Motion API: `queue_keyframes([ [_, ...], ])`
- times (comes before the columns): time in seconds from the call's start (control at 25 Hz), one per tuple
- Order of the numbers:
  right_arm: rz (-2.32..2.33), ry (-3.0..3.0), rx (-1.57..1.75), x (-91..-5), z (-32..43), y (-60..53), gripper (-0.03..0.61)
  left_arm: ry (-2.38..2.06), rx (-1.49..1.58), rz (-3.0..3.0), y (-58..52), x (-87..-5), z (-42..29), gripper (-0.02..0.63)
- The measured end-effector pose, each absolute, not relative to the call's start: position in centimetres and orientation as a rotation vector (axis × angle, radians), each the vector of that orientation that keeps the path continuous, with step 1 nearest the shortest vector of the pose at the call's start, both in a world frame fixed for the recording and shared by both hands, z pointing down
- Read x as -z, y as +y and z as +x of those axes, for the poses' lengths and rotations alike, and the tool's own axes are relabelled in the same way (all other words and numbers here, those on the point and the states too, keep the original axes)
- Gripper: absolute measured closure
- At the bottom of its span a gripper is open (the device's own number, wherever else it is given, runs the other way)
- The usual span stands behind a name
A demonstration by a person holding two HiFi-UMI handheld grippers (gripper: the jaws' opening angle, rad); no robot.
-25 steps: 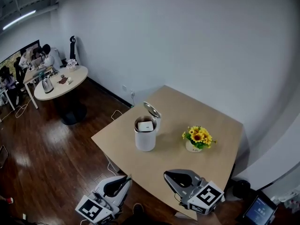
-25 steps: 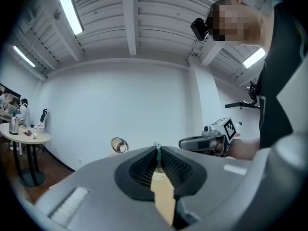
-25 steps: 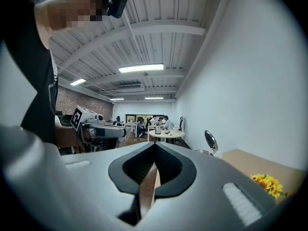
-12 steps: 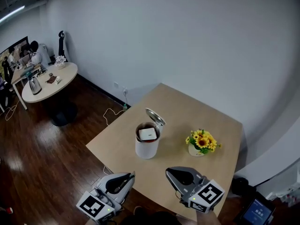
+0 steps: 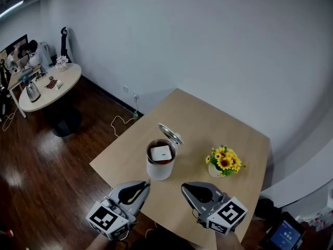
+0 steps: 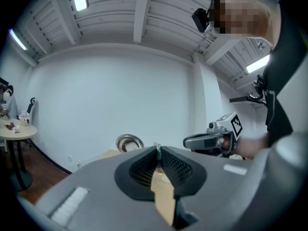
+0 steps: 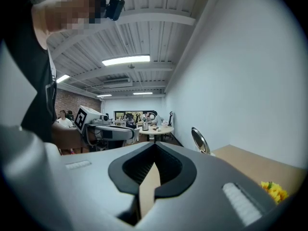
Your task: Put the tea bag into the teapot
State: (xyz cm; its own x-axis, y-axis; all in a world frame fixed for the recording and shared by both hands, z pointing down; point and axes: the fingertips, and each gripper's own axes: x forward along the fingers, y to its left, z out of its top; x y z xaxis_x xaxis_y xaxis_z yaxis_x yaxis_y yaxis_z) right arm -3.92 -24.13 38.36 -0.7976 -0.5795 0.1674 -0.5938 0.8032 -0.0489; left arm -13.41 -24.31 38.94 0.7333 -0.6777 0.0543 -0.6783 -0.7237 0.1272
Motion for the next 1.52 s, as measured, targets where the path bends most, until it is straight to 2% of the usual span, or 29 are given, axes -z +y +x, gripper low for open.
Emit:
queue_keyframes([
  [0.36, 0.945, -2.864, -0.152, -38.8, -2.8, -30.0, 0.577, -1.098, -0.062, 2.791, -29.5, -39.6, -12.2, 0.578],
  [0.76, 0.9, -2.836, -0.239, -44.1, -3.3, -36.2, 0.577, -1.177, -0.12, 2.702, -36.6, -43.1, -10.7, 0.578],
  [1.52, 0.96, -2.81, -0.382, -46.3, -4.6, -39.0, 0.577, -1.166, -0.504, 2.67, -41.7, -48.7, -9.7, 0.578],
])
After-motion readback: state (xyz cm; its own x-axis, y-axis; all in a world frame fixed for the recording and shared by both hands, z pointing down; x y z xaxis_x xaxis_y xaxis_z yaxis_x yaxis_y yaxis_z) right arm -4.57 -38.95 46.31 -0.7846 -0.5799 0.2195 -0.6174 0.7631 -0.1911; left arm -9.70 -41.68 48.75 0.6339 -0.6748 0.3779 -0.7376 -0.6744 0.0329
